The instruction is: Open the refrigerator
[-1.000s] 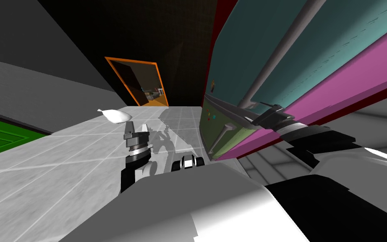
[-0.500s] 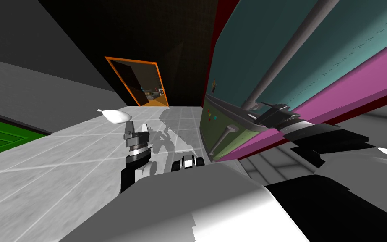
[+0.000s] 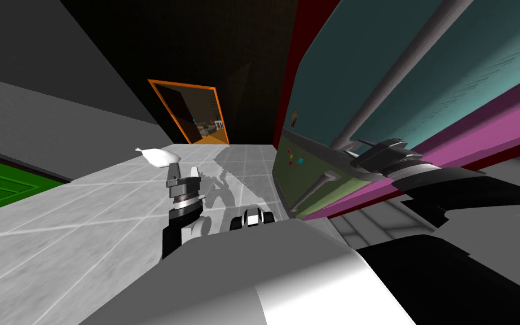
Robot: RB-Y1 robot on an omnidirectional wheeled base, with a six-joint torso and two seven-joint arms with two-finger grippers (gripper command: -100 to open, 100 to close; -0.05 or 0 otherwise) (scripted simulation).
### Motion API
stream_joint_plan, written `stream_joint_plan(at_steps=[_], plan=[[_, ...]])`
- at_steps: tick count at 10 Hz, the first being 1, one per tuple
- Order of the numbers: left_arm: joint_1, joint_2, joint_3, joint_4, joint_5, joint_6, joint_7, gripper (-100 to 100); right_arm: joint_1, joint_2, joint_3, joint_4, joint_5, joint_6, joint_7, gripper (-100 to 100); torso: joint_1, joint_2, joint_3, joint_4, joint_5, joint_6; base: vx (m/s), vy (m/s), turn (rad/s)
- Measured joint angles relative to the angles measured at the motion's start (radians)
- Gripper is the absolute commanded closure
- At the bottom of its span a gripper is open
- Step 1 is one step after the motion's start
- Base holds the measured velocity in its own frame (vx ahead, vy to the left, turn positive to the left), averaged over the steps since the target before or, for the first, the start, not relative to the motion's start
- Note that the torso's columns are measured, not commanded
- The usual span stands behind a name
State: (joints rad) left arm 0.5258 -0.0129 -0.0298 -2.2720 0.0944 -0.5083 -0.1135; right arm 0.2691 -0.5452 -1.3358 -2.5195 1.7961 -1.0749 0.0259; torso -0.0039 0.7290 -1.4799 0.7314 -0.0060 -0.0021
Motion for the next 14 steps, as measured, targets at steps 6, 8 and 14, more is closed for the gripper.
stream_joint_plan(at_steps=[6,8,14], plan=[[0.000,0.000,0.000,0.000,0.000,0.000,0.000,0,0.011,0.023,-0.053,0.007,0.073,-0.015,-0.007,100,-0.002,-0.003,-0.002,-0.001,-0.001,-0.001,0.100,0.256,0.012],[0.000,0.000,0.000,0.000,0.000,0.000,0.000,0,0.010,0.017,-0.067,0.019,0.103,-0.020,-0.014,100,-0.002,-0.001,-0.002,0.000,0.000,-0.001,0.088,0.268,0.013],[0.000,0.000,0.000,0.000,0.000,0.000,0.000,0,0.018,0.022,-0.125,0.031,0.177,-0.038,-0.038,100,-0.002,0.007,0.005,0.004,-0.001,0.003,0.115,0.245,0.017]])
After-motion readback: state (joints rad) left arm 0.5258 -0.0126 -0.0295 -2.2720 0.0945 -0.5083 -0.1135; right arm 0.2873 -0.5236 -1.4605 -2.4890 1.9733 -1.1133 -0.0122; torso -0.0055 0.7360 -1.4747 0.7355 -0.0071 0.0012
